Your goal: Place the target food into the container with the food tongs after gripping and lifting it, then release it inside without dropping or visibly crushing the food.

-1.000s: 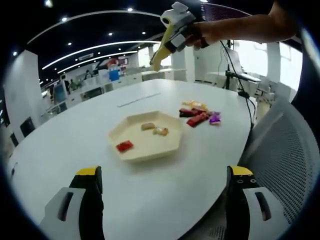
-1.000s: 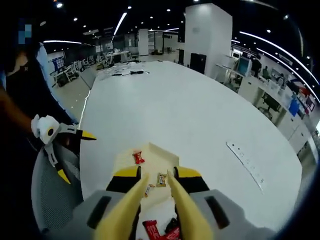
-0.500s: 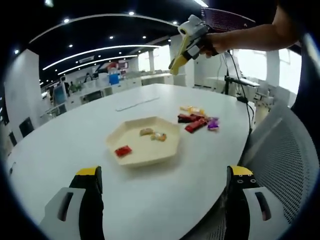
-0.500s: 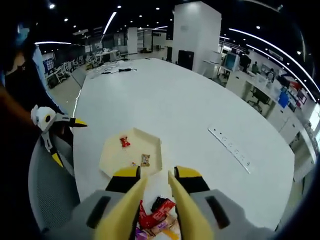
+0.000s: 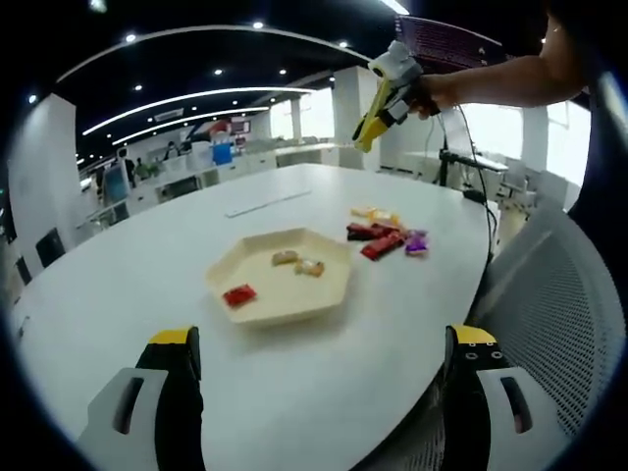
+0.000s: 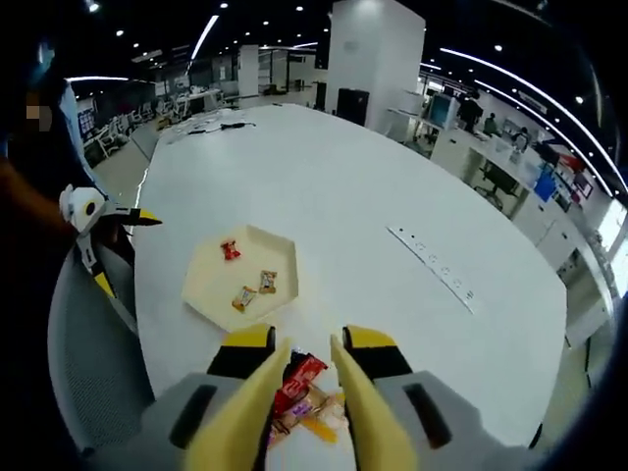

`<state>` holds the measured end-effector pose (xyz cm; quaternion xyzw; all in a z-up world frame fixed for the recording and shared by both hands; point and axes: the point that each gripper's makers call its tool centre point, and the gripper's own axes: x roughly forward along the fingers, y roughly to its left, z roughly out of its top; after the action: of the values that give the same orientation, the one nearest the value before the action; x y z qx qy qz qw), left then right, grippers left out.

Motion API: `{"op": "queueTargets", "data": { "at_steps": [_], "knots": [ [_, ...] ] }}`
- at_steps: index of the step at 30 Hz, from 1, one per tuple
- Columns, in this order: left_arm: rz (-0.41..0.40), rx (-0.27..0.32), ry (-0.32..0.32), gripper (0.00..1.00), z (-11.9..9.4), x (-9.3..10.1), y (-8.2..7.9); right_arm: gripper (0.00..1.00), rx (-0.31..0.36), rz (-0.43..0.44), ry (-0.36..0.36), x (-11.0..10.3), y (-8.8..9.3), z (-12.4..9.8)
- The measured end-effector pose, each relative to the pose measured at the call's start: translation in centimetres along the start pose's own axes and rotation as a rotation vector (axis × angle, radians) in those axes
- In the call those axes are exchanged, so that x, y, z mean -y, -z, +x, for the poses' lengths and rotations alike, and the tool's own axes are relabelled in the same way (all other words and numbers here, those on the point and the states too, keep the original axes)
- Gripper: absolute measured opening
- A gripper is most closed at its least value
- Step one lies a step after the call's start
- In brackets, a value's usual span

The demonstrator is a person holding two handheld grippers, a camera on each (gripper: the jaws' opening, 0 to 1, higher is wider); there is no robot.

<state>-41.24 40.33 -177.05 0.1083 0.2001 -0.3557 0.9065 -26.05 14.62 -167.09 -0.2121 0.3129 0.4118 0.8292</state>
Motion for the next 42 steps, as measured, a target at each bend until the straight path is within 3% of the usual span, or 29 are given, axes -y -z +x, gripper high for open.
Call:
{"op": "queueTargets", "data": {
  "at_steps": [7, 11, 30, 42],
  "knots": [
    [0.003, -0.009, 0.001, 0.99, 0.0, 0.1, 0.2, 0.26, -0.003, -0.01, 0.04, 1.2, 1.3, -1.1],
    [0.0, -0.016, -0.001, 0.99, 0.1, 0.0, 0.3, 0.26, 0.028, -0.013, 0.057, 1.9, 1.7, -1.8],
    [0.009, -0.069, -0.014, 0.99, 0.2, -0.2, 1.3, 0.27, 0.021, 0.03, 0.031, 4.1, 4.5, -2.8],
    [0.006, -0.069, -0.032, 0.99, 0.1, -0.6, 1.5, 0.28, -0.013, 0.052, -0.013, 4.3, 9.0, -1.0]
  ]
}}
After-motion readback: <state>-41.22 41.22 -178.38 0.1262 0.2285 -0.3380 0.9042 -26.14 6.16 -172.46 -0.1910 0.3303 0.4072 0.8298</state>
